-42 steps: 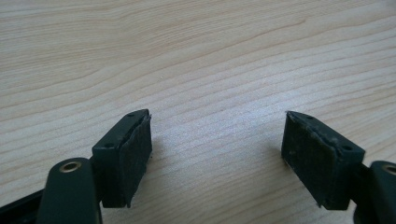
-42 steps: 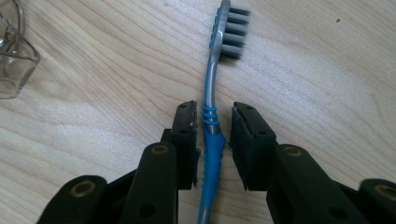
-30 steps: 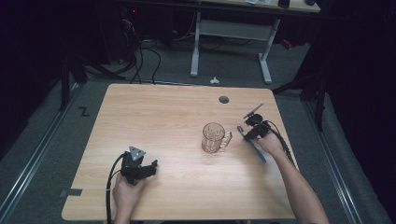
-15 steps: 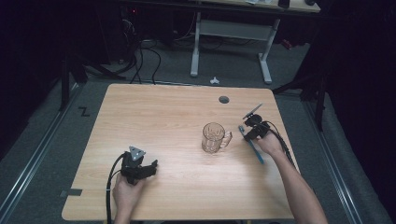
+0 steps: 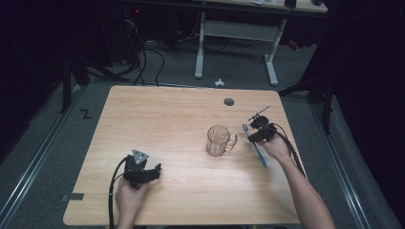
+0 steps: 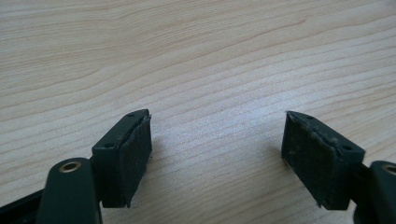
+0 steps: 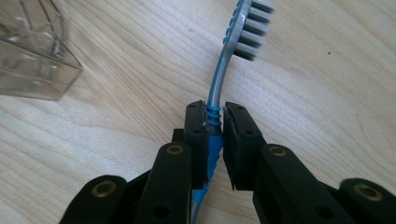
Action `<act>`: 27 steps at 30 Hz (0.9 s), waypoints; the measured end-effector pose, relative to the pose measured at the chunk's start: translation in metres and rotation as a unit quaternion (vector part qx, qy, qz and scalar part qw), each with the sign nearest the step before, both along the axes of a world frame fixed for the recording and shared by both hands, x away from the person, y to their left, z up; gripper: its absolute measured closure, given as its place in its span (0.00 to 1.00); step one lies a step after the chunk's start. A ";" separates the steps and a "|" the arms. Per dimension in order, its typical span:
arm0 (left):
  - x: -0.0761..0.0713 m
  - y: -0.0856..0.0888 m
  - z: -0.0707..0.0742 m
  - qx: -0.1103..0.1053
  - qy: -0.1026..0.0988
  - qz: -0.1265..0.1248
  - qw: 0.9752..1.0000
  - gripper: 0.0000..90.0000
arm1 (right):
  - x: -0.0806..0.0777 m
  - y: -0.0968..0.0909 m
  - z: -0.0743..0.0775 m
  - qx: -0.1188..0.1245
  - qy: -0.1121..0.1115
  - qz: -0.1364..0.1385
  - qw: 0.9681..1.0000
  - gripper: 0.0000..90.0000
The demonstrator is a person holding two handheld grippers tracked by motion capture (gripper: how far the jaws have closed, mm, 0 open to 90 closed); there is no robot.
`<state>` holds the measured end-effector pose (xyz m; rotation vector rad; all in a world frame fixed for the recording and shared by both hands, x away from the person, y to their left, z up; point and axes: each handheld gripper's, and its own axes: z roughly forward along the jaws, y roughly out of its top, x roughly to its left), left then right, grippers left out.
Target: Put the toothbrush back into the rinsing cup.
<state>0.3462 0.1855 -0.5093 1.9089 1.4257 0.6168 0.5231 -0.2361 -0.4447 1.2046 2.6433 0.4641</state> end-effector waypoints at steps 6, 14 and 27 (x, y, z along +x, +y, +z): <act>0.000 0.000 0.000 0.001 0.001 -0.001 1.000 0.28 | -0.007 -0.002 0.012 0.026 -0.024 0.010 0.999 0.89; 0.000 0.000 0.000 0.001 0.001 -0.001 1.000 0.28 | -0.021 -0.005 0.027 0.068 -0.053 0.018 0.996 0.89; 0.000 0.000 0.000 0.002 0.000 0.000 1.000 0.28 | -0.044 -0.013 0.036 0.124 -0.095 0.025 0.987 0.89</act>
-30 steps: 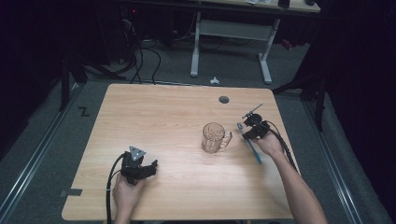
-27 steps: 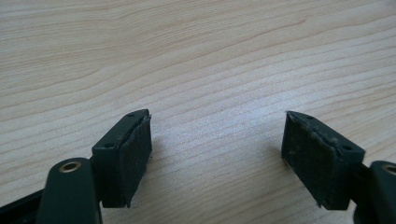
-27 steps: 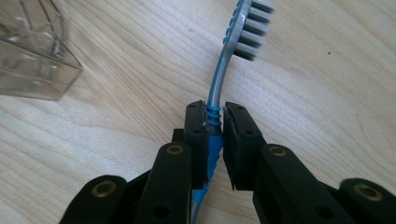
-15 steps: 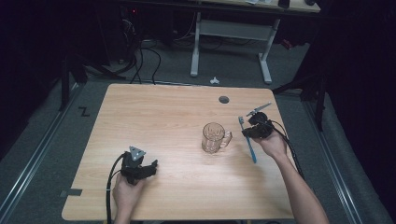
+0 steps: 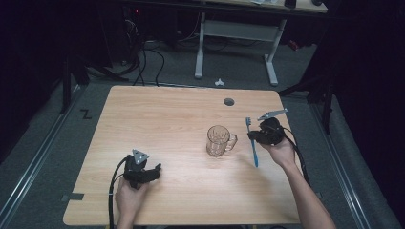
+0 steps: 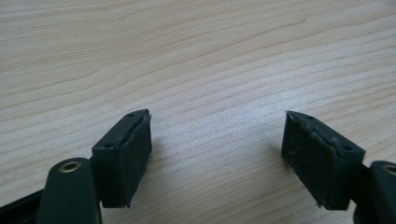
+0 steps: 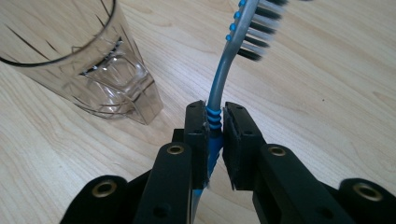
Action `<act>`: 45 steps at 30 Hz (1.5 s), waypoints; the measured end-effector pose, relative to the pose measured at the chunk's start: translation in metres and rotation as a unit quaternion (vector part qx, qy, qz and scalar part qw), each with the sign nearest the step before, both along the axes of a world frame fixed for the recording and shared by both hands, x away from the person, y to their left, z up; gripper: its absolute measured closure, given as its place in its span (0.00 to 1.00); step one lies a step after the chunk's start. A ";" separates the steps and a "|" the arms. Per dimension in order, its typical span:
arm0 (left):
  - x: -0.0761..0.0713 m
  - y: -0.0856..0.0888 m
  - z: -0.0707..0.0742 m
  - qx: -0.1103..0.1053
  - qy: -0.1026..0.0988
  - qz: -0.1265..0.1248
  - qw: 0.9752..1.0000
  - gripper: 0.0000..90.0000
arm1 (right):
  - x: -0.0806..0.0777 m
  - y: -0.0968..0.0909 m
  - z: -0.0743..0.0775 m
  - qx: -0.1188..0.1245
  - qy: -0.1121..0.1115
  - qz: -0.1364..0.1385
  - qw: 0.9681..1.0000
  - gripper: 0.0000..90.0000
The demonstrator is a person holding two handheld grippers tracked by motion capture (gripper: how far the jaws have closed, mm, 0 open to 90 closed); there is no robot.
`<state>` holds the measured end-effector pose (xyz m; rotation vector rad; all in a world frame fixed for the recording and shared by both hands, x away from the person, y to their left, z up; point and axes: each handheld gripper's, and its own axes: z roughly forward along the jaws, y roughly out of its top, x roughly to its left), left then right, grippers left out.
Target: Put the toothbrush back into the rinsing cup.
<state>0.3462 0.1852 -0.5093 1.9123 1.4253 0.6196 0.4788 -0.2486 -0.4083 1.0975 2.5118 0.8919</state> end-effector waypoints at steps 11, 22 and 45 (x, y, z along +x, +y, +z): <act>0.000 0.000 0.000 0.000 0.000 0.000 1.000 0.28 | -0.021 -0.005 0.009 0.040 -0.060 -0.007 0.997 0.90; 0.000 0.000 0.000 0.000 0.000 0.000 1.000 0.28 | -0.031 -0.006 0.013 0.063 -0.074 -0.002 0.995 0.90; 0.000 0.000 0.000 0.000 0.000 0.000 1.000 0.28 | -0.039 0.004 0.038 0.103 -0.137 0.012 0.985 0.90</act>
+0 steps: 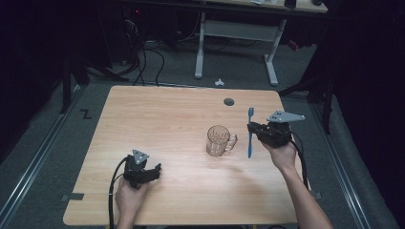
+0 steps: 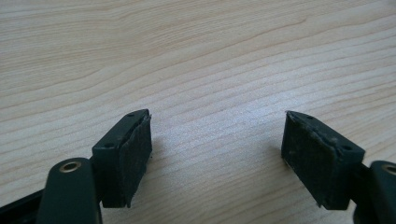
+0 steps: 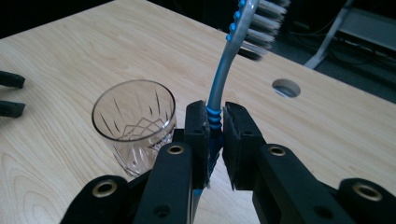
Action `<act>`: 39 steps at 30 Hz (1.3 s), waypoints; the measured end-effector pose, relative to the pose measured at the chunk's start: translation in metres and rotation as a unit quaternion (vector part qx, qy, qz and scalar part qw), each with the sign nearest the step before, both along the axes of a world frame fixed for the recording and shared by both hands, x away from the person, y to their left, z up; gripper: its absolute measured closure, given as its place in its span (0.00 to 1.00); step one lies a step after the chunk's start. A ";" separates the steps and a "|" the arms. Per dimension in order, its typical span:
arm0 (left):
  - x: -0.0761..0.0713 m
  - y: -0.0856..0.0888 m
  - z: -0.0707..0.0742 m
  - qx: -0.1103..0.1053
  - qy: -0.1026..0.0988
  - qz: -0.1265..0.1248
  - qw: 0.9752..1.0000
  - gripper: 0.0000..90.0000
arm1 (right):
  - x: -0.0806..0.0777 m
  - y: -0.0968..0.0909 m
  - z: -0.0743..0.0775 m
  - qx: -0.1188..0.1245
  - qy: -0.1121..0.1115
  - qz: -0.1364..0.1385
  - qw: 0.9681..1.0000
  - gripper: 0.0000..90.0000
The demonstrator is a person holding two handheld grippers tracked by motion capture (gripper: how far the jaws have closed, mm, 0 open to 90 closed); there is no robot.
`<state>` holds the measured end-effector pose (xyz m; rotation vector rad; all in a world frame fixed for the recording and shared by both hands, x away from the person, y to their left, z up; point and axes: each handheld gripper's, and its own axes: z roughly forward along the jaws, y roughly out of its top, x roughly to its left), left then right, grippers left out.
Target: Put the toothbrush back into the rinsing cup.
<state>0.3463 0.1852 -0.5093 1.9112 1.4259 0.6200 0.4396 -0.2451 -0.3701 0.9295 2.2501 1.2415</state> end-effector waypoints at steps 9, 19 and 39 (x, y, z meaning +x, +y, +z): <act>0.000 0.000 0.000 0.000 0.000 0.000 1.000 0.28 | 0.007 0.014 0.014 0.005 -0.013 0.011 1.000 0.90; 0.000 0.000 0.000 0.000 0.000 0.000 1.000 0.28 | 0.018 0.026 0.023 0.004 -0.023 0.010 1.000 0.90; 0.000 0.000 0.000 -0.001 0.001 -0.001 1.000 0.28 | 0.039 0.041 0.027 0.018 -0.033 -0.001 0.999 0.90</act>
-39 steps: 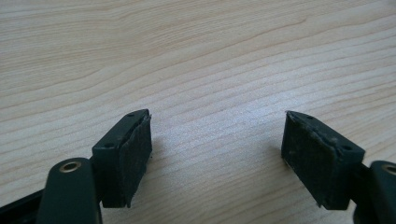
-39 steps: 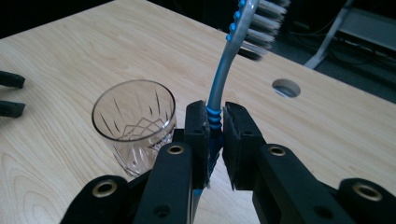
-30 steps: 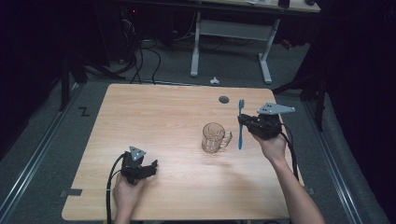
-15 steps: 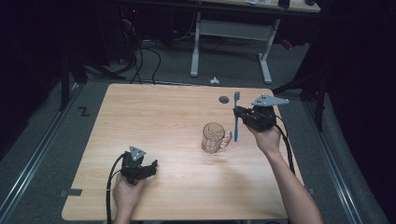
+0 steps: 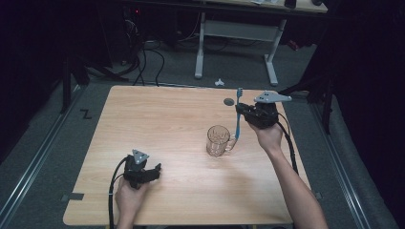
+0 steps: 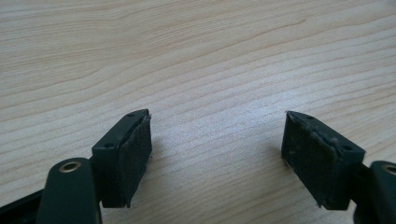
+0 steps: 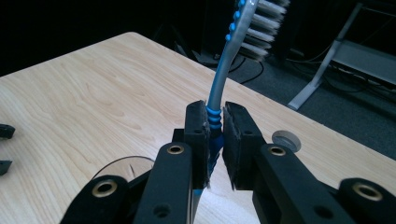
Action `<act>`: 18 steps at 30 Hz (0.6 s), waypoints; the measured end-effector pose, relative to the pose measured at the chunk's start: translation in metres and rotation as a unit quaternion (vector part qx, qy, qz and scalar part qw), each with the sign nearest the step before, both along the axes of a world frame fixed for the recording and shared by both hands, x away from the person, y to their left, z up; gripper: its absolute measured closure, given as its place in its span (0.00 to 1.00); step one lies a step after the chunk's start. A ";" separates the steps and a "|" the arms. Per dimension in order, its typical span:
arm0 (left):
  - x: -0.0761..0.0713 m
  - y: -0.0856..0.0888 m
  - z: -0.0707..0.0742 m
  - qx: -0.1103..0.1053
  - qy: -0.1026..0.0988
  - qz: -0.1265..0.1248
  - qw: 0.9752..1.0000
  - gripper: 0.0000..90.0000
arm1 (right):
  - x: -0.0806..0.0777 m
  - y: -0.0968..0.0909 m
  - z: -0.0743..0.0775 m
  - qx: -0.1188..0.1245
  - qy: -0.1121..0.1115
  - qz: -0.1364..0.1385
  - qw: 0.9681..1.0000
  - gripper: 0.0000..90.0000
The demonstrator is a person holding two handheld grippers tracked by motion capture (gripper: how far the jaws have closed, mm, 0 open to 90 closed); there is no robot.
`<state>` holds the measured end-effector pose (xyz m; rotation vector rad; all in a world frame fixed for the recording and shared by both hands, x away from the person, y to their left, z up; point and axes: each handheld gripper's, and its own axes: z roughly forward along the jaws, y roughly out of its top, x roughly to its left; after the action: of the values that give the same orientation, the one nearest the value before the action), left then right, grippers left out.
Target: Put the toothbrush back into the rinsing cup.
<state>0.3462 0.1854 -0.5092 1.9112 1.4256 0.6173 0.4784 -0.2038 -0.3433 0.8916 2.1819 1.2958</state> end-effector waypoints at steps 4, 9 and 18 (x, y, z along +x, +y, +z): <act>0.000 0.000 0.000 0.000 0.000 0.000 1.000 0.28 | 0.003 0.003 -0.001 -0.001 0.001 -0.001 1.000 0.90; 0.000 0.000 0.000 0.000 0.000 0.000 1.000 0.28 | 0.005 0.007 -0.002 -0.002 -0.002 -0.001 1.000 0.90; 0.000 0.000 0.000 0.000 0.000 -0.001 1.000 0.28 | 0.009 0.010 -0.008 -0.006 0.004 -0.003 1.000 0.90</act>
<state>0.3462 0.1856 -0.5092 1.9121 1.4245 0.6158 0.4879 -0.1938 -0.3513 0.9005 2.1884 1.2768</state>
